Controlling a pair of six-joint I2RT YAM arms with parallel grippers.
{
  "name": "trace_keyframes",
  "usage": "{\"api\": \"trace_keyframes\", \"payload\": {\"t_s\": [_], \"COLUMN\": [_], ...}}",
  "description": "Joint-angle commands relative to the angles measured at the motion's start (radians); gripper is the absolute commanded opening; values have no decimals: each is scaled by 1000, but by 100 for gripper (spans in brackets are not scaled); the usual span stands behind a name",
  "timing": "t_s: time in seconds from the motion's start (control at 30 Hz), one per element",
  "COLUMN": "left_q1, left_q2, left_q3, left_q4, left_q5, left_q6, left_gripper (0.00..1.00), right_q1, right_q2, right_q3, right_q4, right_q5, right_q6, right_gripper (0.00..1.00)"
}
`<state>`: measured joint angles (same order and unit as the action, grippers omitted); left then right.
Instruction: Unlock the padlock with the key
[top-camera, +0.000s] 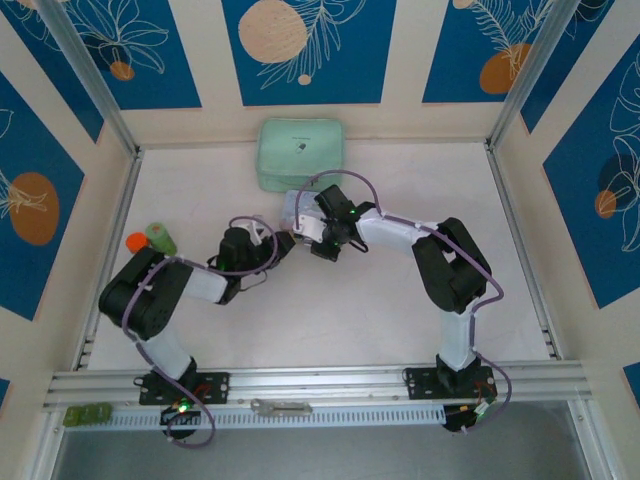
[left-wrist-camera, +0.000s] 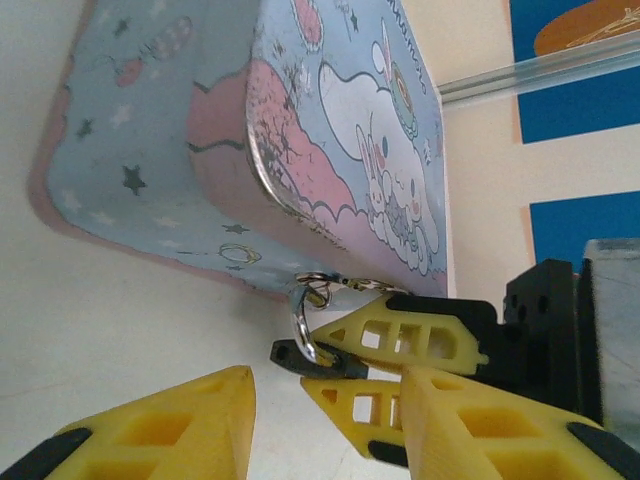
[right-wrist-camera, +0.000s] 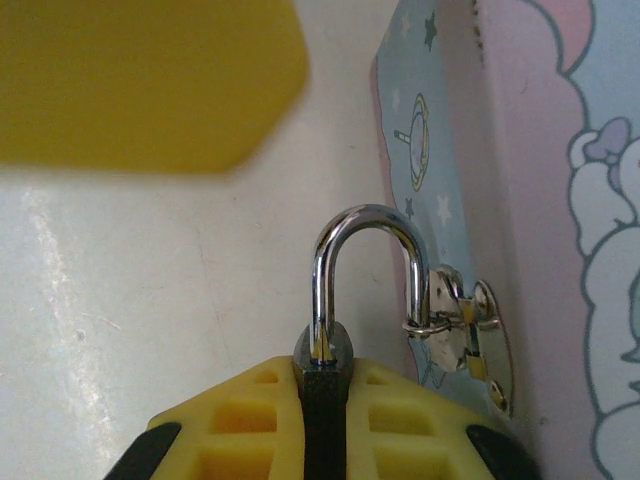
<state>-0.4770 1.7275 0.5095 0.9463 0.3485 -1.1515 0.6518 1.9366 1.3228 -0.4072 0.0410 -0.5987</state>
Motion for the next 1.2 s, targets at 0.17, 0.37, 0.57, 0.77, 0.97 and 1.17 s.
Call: {"api": "trace_keyframes", "payload": {"t_s": [0.17,0.37,0.57,0.77,0.97,1.17], "left_q1": [-44,-58,-71,-76,-77,-77], "left_q2": [225,242,276,316,319,332], "left_q3": [34,57,68,72,79,81], "left_q4": [370,394,402,448,442,440], "left_q5": [-101,-132,-138,-140,-146,-148], "left_q6": [-166,-175,-187,-214,-208,-201], "left_gripper": [40,40,33,16,0,0], "right_q1": [5,5,5,6,5,-32], "right_q2": [-18,-21,-25,-29,-47,-166], "right_q3": [-1,-2,-7,-11,-14,-68], "right_q4": [1,8,22,24,6,-11], "right_q5": [-55,-69,-82,-86,-94,-176], "right_q6": [19,21,26,29,59,203], "right_gripper": [0,0,0,0,0,62]}}
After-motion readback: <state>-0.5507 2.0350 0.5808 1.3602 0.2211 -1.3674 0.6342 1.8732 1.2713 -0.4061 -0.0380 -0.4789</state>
